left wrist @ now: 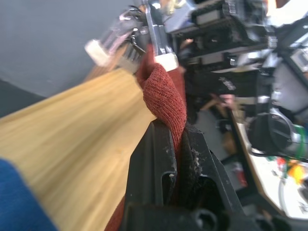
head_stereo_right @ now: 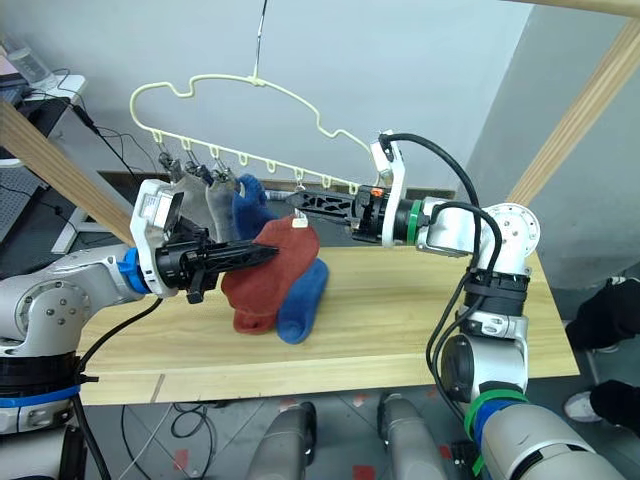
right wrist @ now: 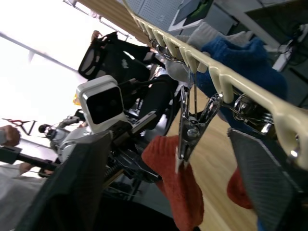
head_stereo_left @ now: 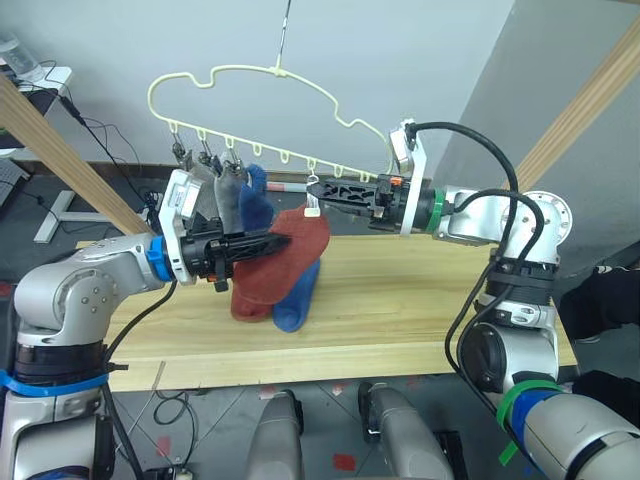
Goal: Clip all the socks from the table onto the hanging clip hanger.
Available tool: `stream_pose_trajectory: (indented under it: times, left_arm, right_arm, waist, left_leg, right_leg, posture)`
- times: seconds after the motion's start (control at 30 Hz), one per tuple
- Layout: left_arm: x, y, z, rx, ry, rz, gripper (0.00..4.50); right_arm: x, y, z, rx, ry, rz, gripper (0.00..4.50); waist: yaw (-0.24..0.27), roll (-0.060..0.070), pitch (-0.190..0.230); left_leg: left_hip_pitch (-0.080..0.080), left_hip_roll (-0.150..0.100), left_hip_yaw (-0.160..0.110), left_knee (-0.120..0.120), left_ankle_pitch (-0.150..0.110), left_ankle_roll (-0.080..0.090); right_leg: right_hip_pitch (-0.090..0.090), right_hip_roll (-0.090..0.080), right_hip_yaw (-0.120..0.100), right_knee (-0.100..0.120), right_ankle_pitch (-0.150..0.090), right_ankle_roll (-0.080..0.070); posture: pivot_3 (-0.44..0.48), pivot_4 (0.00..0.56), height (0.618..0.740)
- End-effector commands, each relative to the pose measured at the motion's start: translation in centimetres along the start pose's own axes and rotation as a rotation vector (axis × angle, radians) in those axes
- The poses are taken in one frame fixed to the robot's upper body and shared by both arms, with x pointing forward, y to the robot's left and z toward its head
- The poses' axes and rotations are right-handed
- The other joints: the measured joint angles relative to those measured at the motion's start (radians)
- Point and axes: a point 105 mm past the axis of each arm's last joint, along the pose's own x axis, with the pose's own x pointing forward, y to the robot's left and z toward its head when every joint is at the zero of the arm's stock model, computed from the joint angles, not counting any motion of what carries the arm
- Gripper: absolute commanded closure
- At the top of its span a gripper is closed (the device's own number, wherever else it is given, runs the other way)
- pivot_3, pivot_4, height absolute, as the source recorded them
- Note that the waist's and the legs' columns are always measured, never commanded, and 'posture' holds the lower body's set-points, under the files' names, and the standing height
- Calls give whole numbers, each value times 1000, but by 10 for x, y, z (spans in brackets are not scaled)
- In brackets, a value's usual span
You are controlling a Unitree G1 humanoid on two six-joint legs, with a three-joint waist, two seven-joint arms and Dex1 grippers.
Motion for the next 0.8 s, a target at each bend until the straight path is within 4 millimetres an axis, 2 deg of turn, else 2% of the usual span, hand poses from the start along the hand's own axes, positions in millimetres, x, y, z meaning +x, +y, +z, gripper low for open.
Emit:
stream_pose_trajectory:
  times: [0.03,0.17,0.3,0.4,0.53,0.7,0.8]
  left_arm:
    - [0,6,7,66,-22,48,4500]
    - [-2,26,10,88,-50,140,3345]
    - [-4,37,12,102,-64,186,2117]
    - [-5,40,13,117,-73,195,1161]
    - [-11,36,22,157,-122,194,17]
    - [-21,1,40,127,-185,56,17]
    - [-24,-12,45,138,-170,22,17]
  right_arm:
    - [-9,4,2,-105,-40,-44,100]
    - [-22,8,0,-263,-117,-180,54]
    - [-20,10,-1,-404,-165,-282,54]
    - [-18,8,-1,-442,-222,-335,54]
    - [-20,-2,-1,-636,-257,-479,54]
    - [-25,-14,15,-732,-394,-665,54]
    - [-21,-14,16,-788,-414,-682,54]
  waist:
    - [0,0,0]
    - [0,0,0]
    - [-5,0,0]
    - [-7,0,0]
    - [-6,0,0]
    - [-6,0,0]
    - [-6,0,0]
  left_leg:
    - [0,0,0,0,0,0]
    - [0,0,0,0,0,0]
    - [0,0,0,0,0,0]
    - [0,1,0,1,0,0]
    - [0,0,0,1,0,0]
    - [0,0,1,1,0,0]
    - [0,0,0,1,0,0]
  right_leg:
    - [0,0,0,0,0,0]
    - [0,0,0,0,0,0]
    - [0,0,1,0,0,0]
    - [0,0,1,0,0,0]
    - [0,0,1,0,0,0]
    - [-1,0,1,0,0,0]
    - [-1,0,1,0,0,0]
  posture:
    - [29,289,740]
    - [14,296,740]
    - [-5,297,740]
    - [-12,294,740]
    - [-23,293,740]
    - [-11,291,740]
    - [-4,288,740]
